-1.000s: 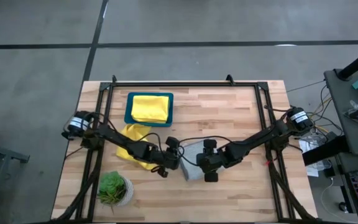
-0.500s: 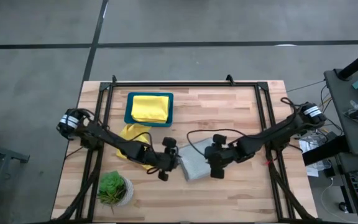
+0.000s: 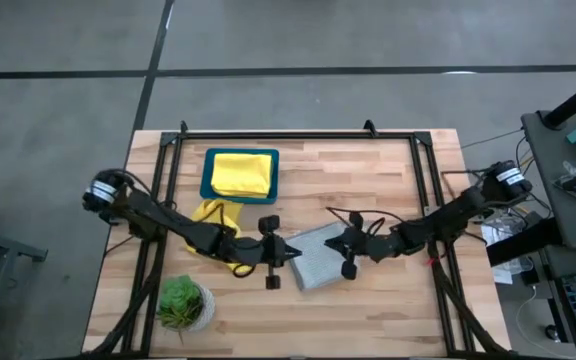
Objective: Fold microfiber towels
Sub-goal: Fold the gray microfiber towel
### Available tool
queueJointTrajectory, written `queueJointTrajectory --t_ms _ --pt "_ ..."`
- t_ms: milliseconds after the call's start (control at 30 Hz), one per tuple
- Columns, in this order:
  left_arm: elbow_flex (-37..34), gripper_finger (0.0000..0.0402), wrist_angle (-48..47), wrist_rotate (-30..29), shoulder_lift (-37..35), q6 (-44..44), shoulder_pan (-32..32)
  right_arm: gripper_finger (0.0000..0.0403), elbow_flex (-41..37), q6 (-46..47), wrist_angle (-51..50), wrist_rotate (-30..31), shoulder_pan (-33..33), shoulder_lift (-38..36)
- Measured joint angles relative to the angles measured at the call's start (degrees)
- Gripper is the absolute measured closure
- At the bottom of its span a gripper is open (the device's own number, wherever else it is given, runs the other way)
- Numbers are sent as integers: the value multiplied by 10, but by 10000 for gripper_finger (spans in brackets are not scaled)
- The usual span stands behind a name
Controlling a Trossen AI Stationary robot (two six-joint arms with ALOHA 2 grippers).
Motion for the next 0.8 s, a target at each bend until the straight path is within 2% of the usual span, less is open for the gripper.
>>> queueJointTrajectory --t_ms 67,167,300,533,700,800 --pt "-11 400 44 -12 22 -21 0 388 -24 -10 94 17 0 25" --pt "-12 401 87 -16 62 -56 0 391 -43 -15 160 65 -2 62" --pt "-2 401 82 -13 120 -103 -5 394 -45 18 166 119 -4 114" --pt "11 401 93 20 202 -150 -9 394 -43 82 173 162 -7 192" --pt "5 401 94 61 221 -200 -9 394 -41 89 175 163 -13 209" --pt "3 402 62 66 218 -233 -8 394 -43 89 159 162 -17 209"
